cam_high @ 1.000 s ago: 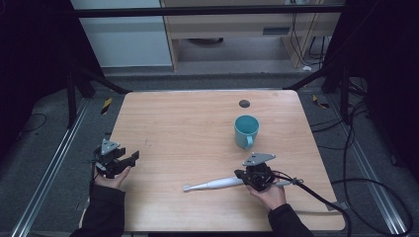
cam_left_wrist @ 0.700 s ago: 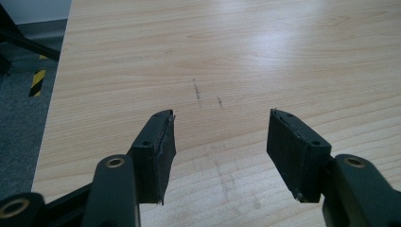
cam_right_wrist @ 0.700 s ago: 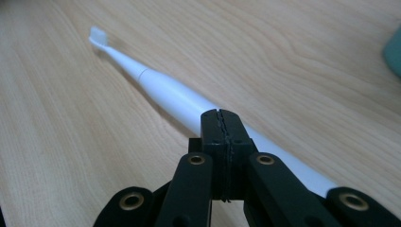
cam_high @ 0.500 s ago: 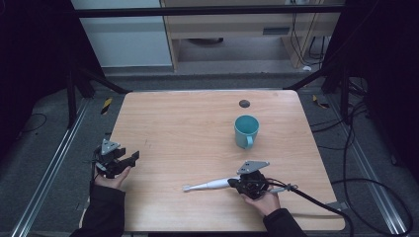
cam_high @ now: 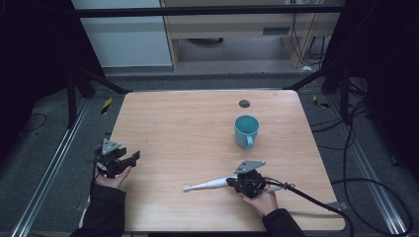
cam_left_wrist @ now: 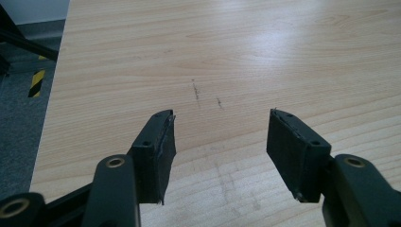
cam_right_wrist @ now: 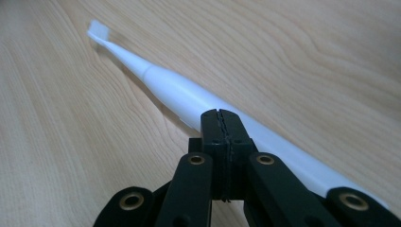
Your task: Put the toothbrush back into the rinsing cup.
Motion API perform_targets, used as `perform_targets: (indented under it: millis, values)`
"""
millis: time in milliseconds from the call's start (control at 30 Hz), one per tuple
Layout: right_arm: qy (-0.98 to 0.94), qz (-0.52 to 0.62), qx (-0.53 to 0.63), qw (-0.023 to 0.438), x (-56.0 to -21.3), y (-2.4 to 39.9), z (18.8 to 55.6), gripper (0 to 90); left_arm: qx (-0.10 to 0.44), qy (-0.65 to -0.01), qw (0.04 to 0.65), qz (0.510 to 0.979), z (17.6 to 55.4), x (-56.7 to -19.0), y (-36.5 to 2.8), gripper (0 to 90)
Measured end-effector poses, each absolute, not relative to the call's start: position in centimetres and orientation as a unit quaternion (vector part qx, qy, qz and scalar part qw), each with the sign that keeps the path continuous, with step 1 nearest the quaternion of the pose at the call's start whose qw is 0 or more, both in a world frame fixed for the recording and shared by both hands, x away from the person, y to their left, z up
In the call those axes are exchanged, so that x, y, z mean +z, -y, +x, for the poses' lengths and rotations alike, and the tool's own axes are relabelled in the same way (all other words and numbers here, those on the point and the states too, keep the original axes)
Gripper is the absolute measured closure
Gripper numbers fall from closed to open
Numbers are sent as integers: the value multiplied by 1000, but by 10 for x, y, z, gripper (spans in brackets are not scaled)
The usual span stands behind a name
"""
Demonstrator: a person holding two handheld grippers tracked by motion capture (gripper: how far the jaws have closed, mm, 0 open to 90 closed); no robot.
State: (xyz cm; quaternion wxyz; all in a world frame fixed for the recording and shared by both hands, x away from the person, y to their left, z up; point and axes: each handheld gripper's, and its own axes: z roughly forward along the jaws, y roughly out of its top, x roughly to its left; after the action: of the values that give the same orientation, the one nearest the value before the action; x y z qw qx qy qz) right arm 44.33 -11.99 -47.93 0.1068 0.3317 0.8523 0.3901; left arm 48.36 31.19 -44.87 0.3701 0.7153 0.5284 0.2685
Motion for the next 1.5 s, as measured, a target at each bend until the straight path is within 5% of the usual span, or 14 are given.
perform_targets:
  millis: [333, 1500]
  values:
    - [-839, 370, 360, 171, -472, 146, 473, 900, 269, -529, 367, 716, 484, -450, -312, 421]
    - [-838, 372, 374, 138, -465, 164, 449, 890, 267, -529, 369, 716, 484, -449, -313, 421]
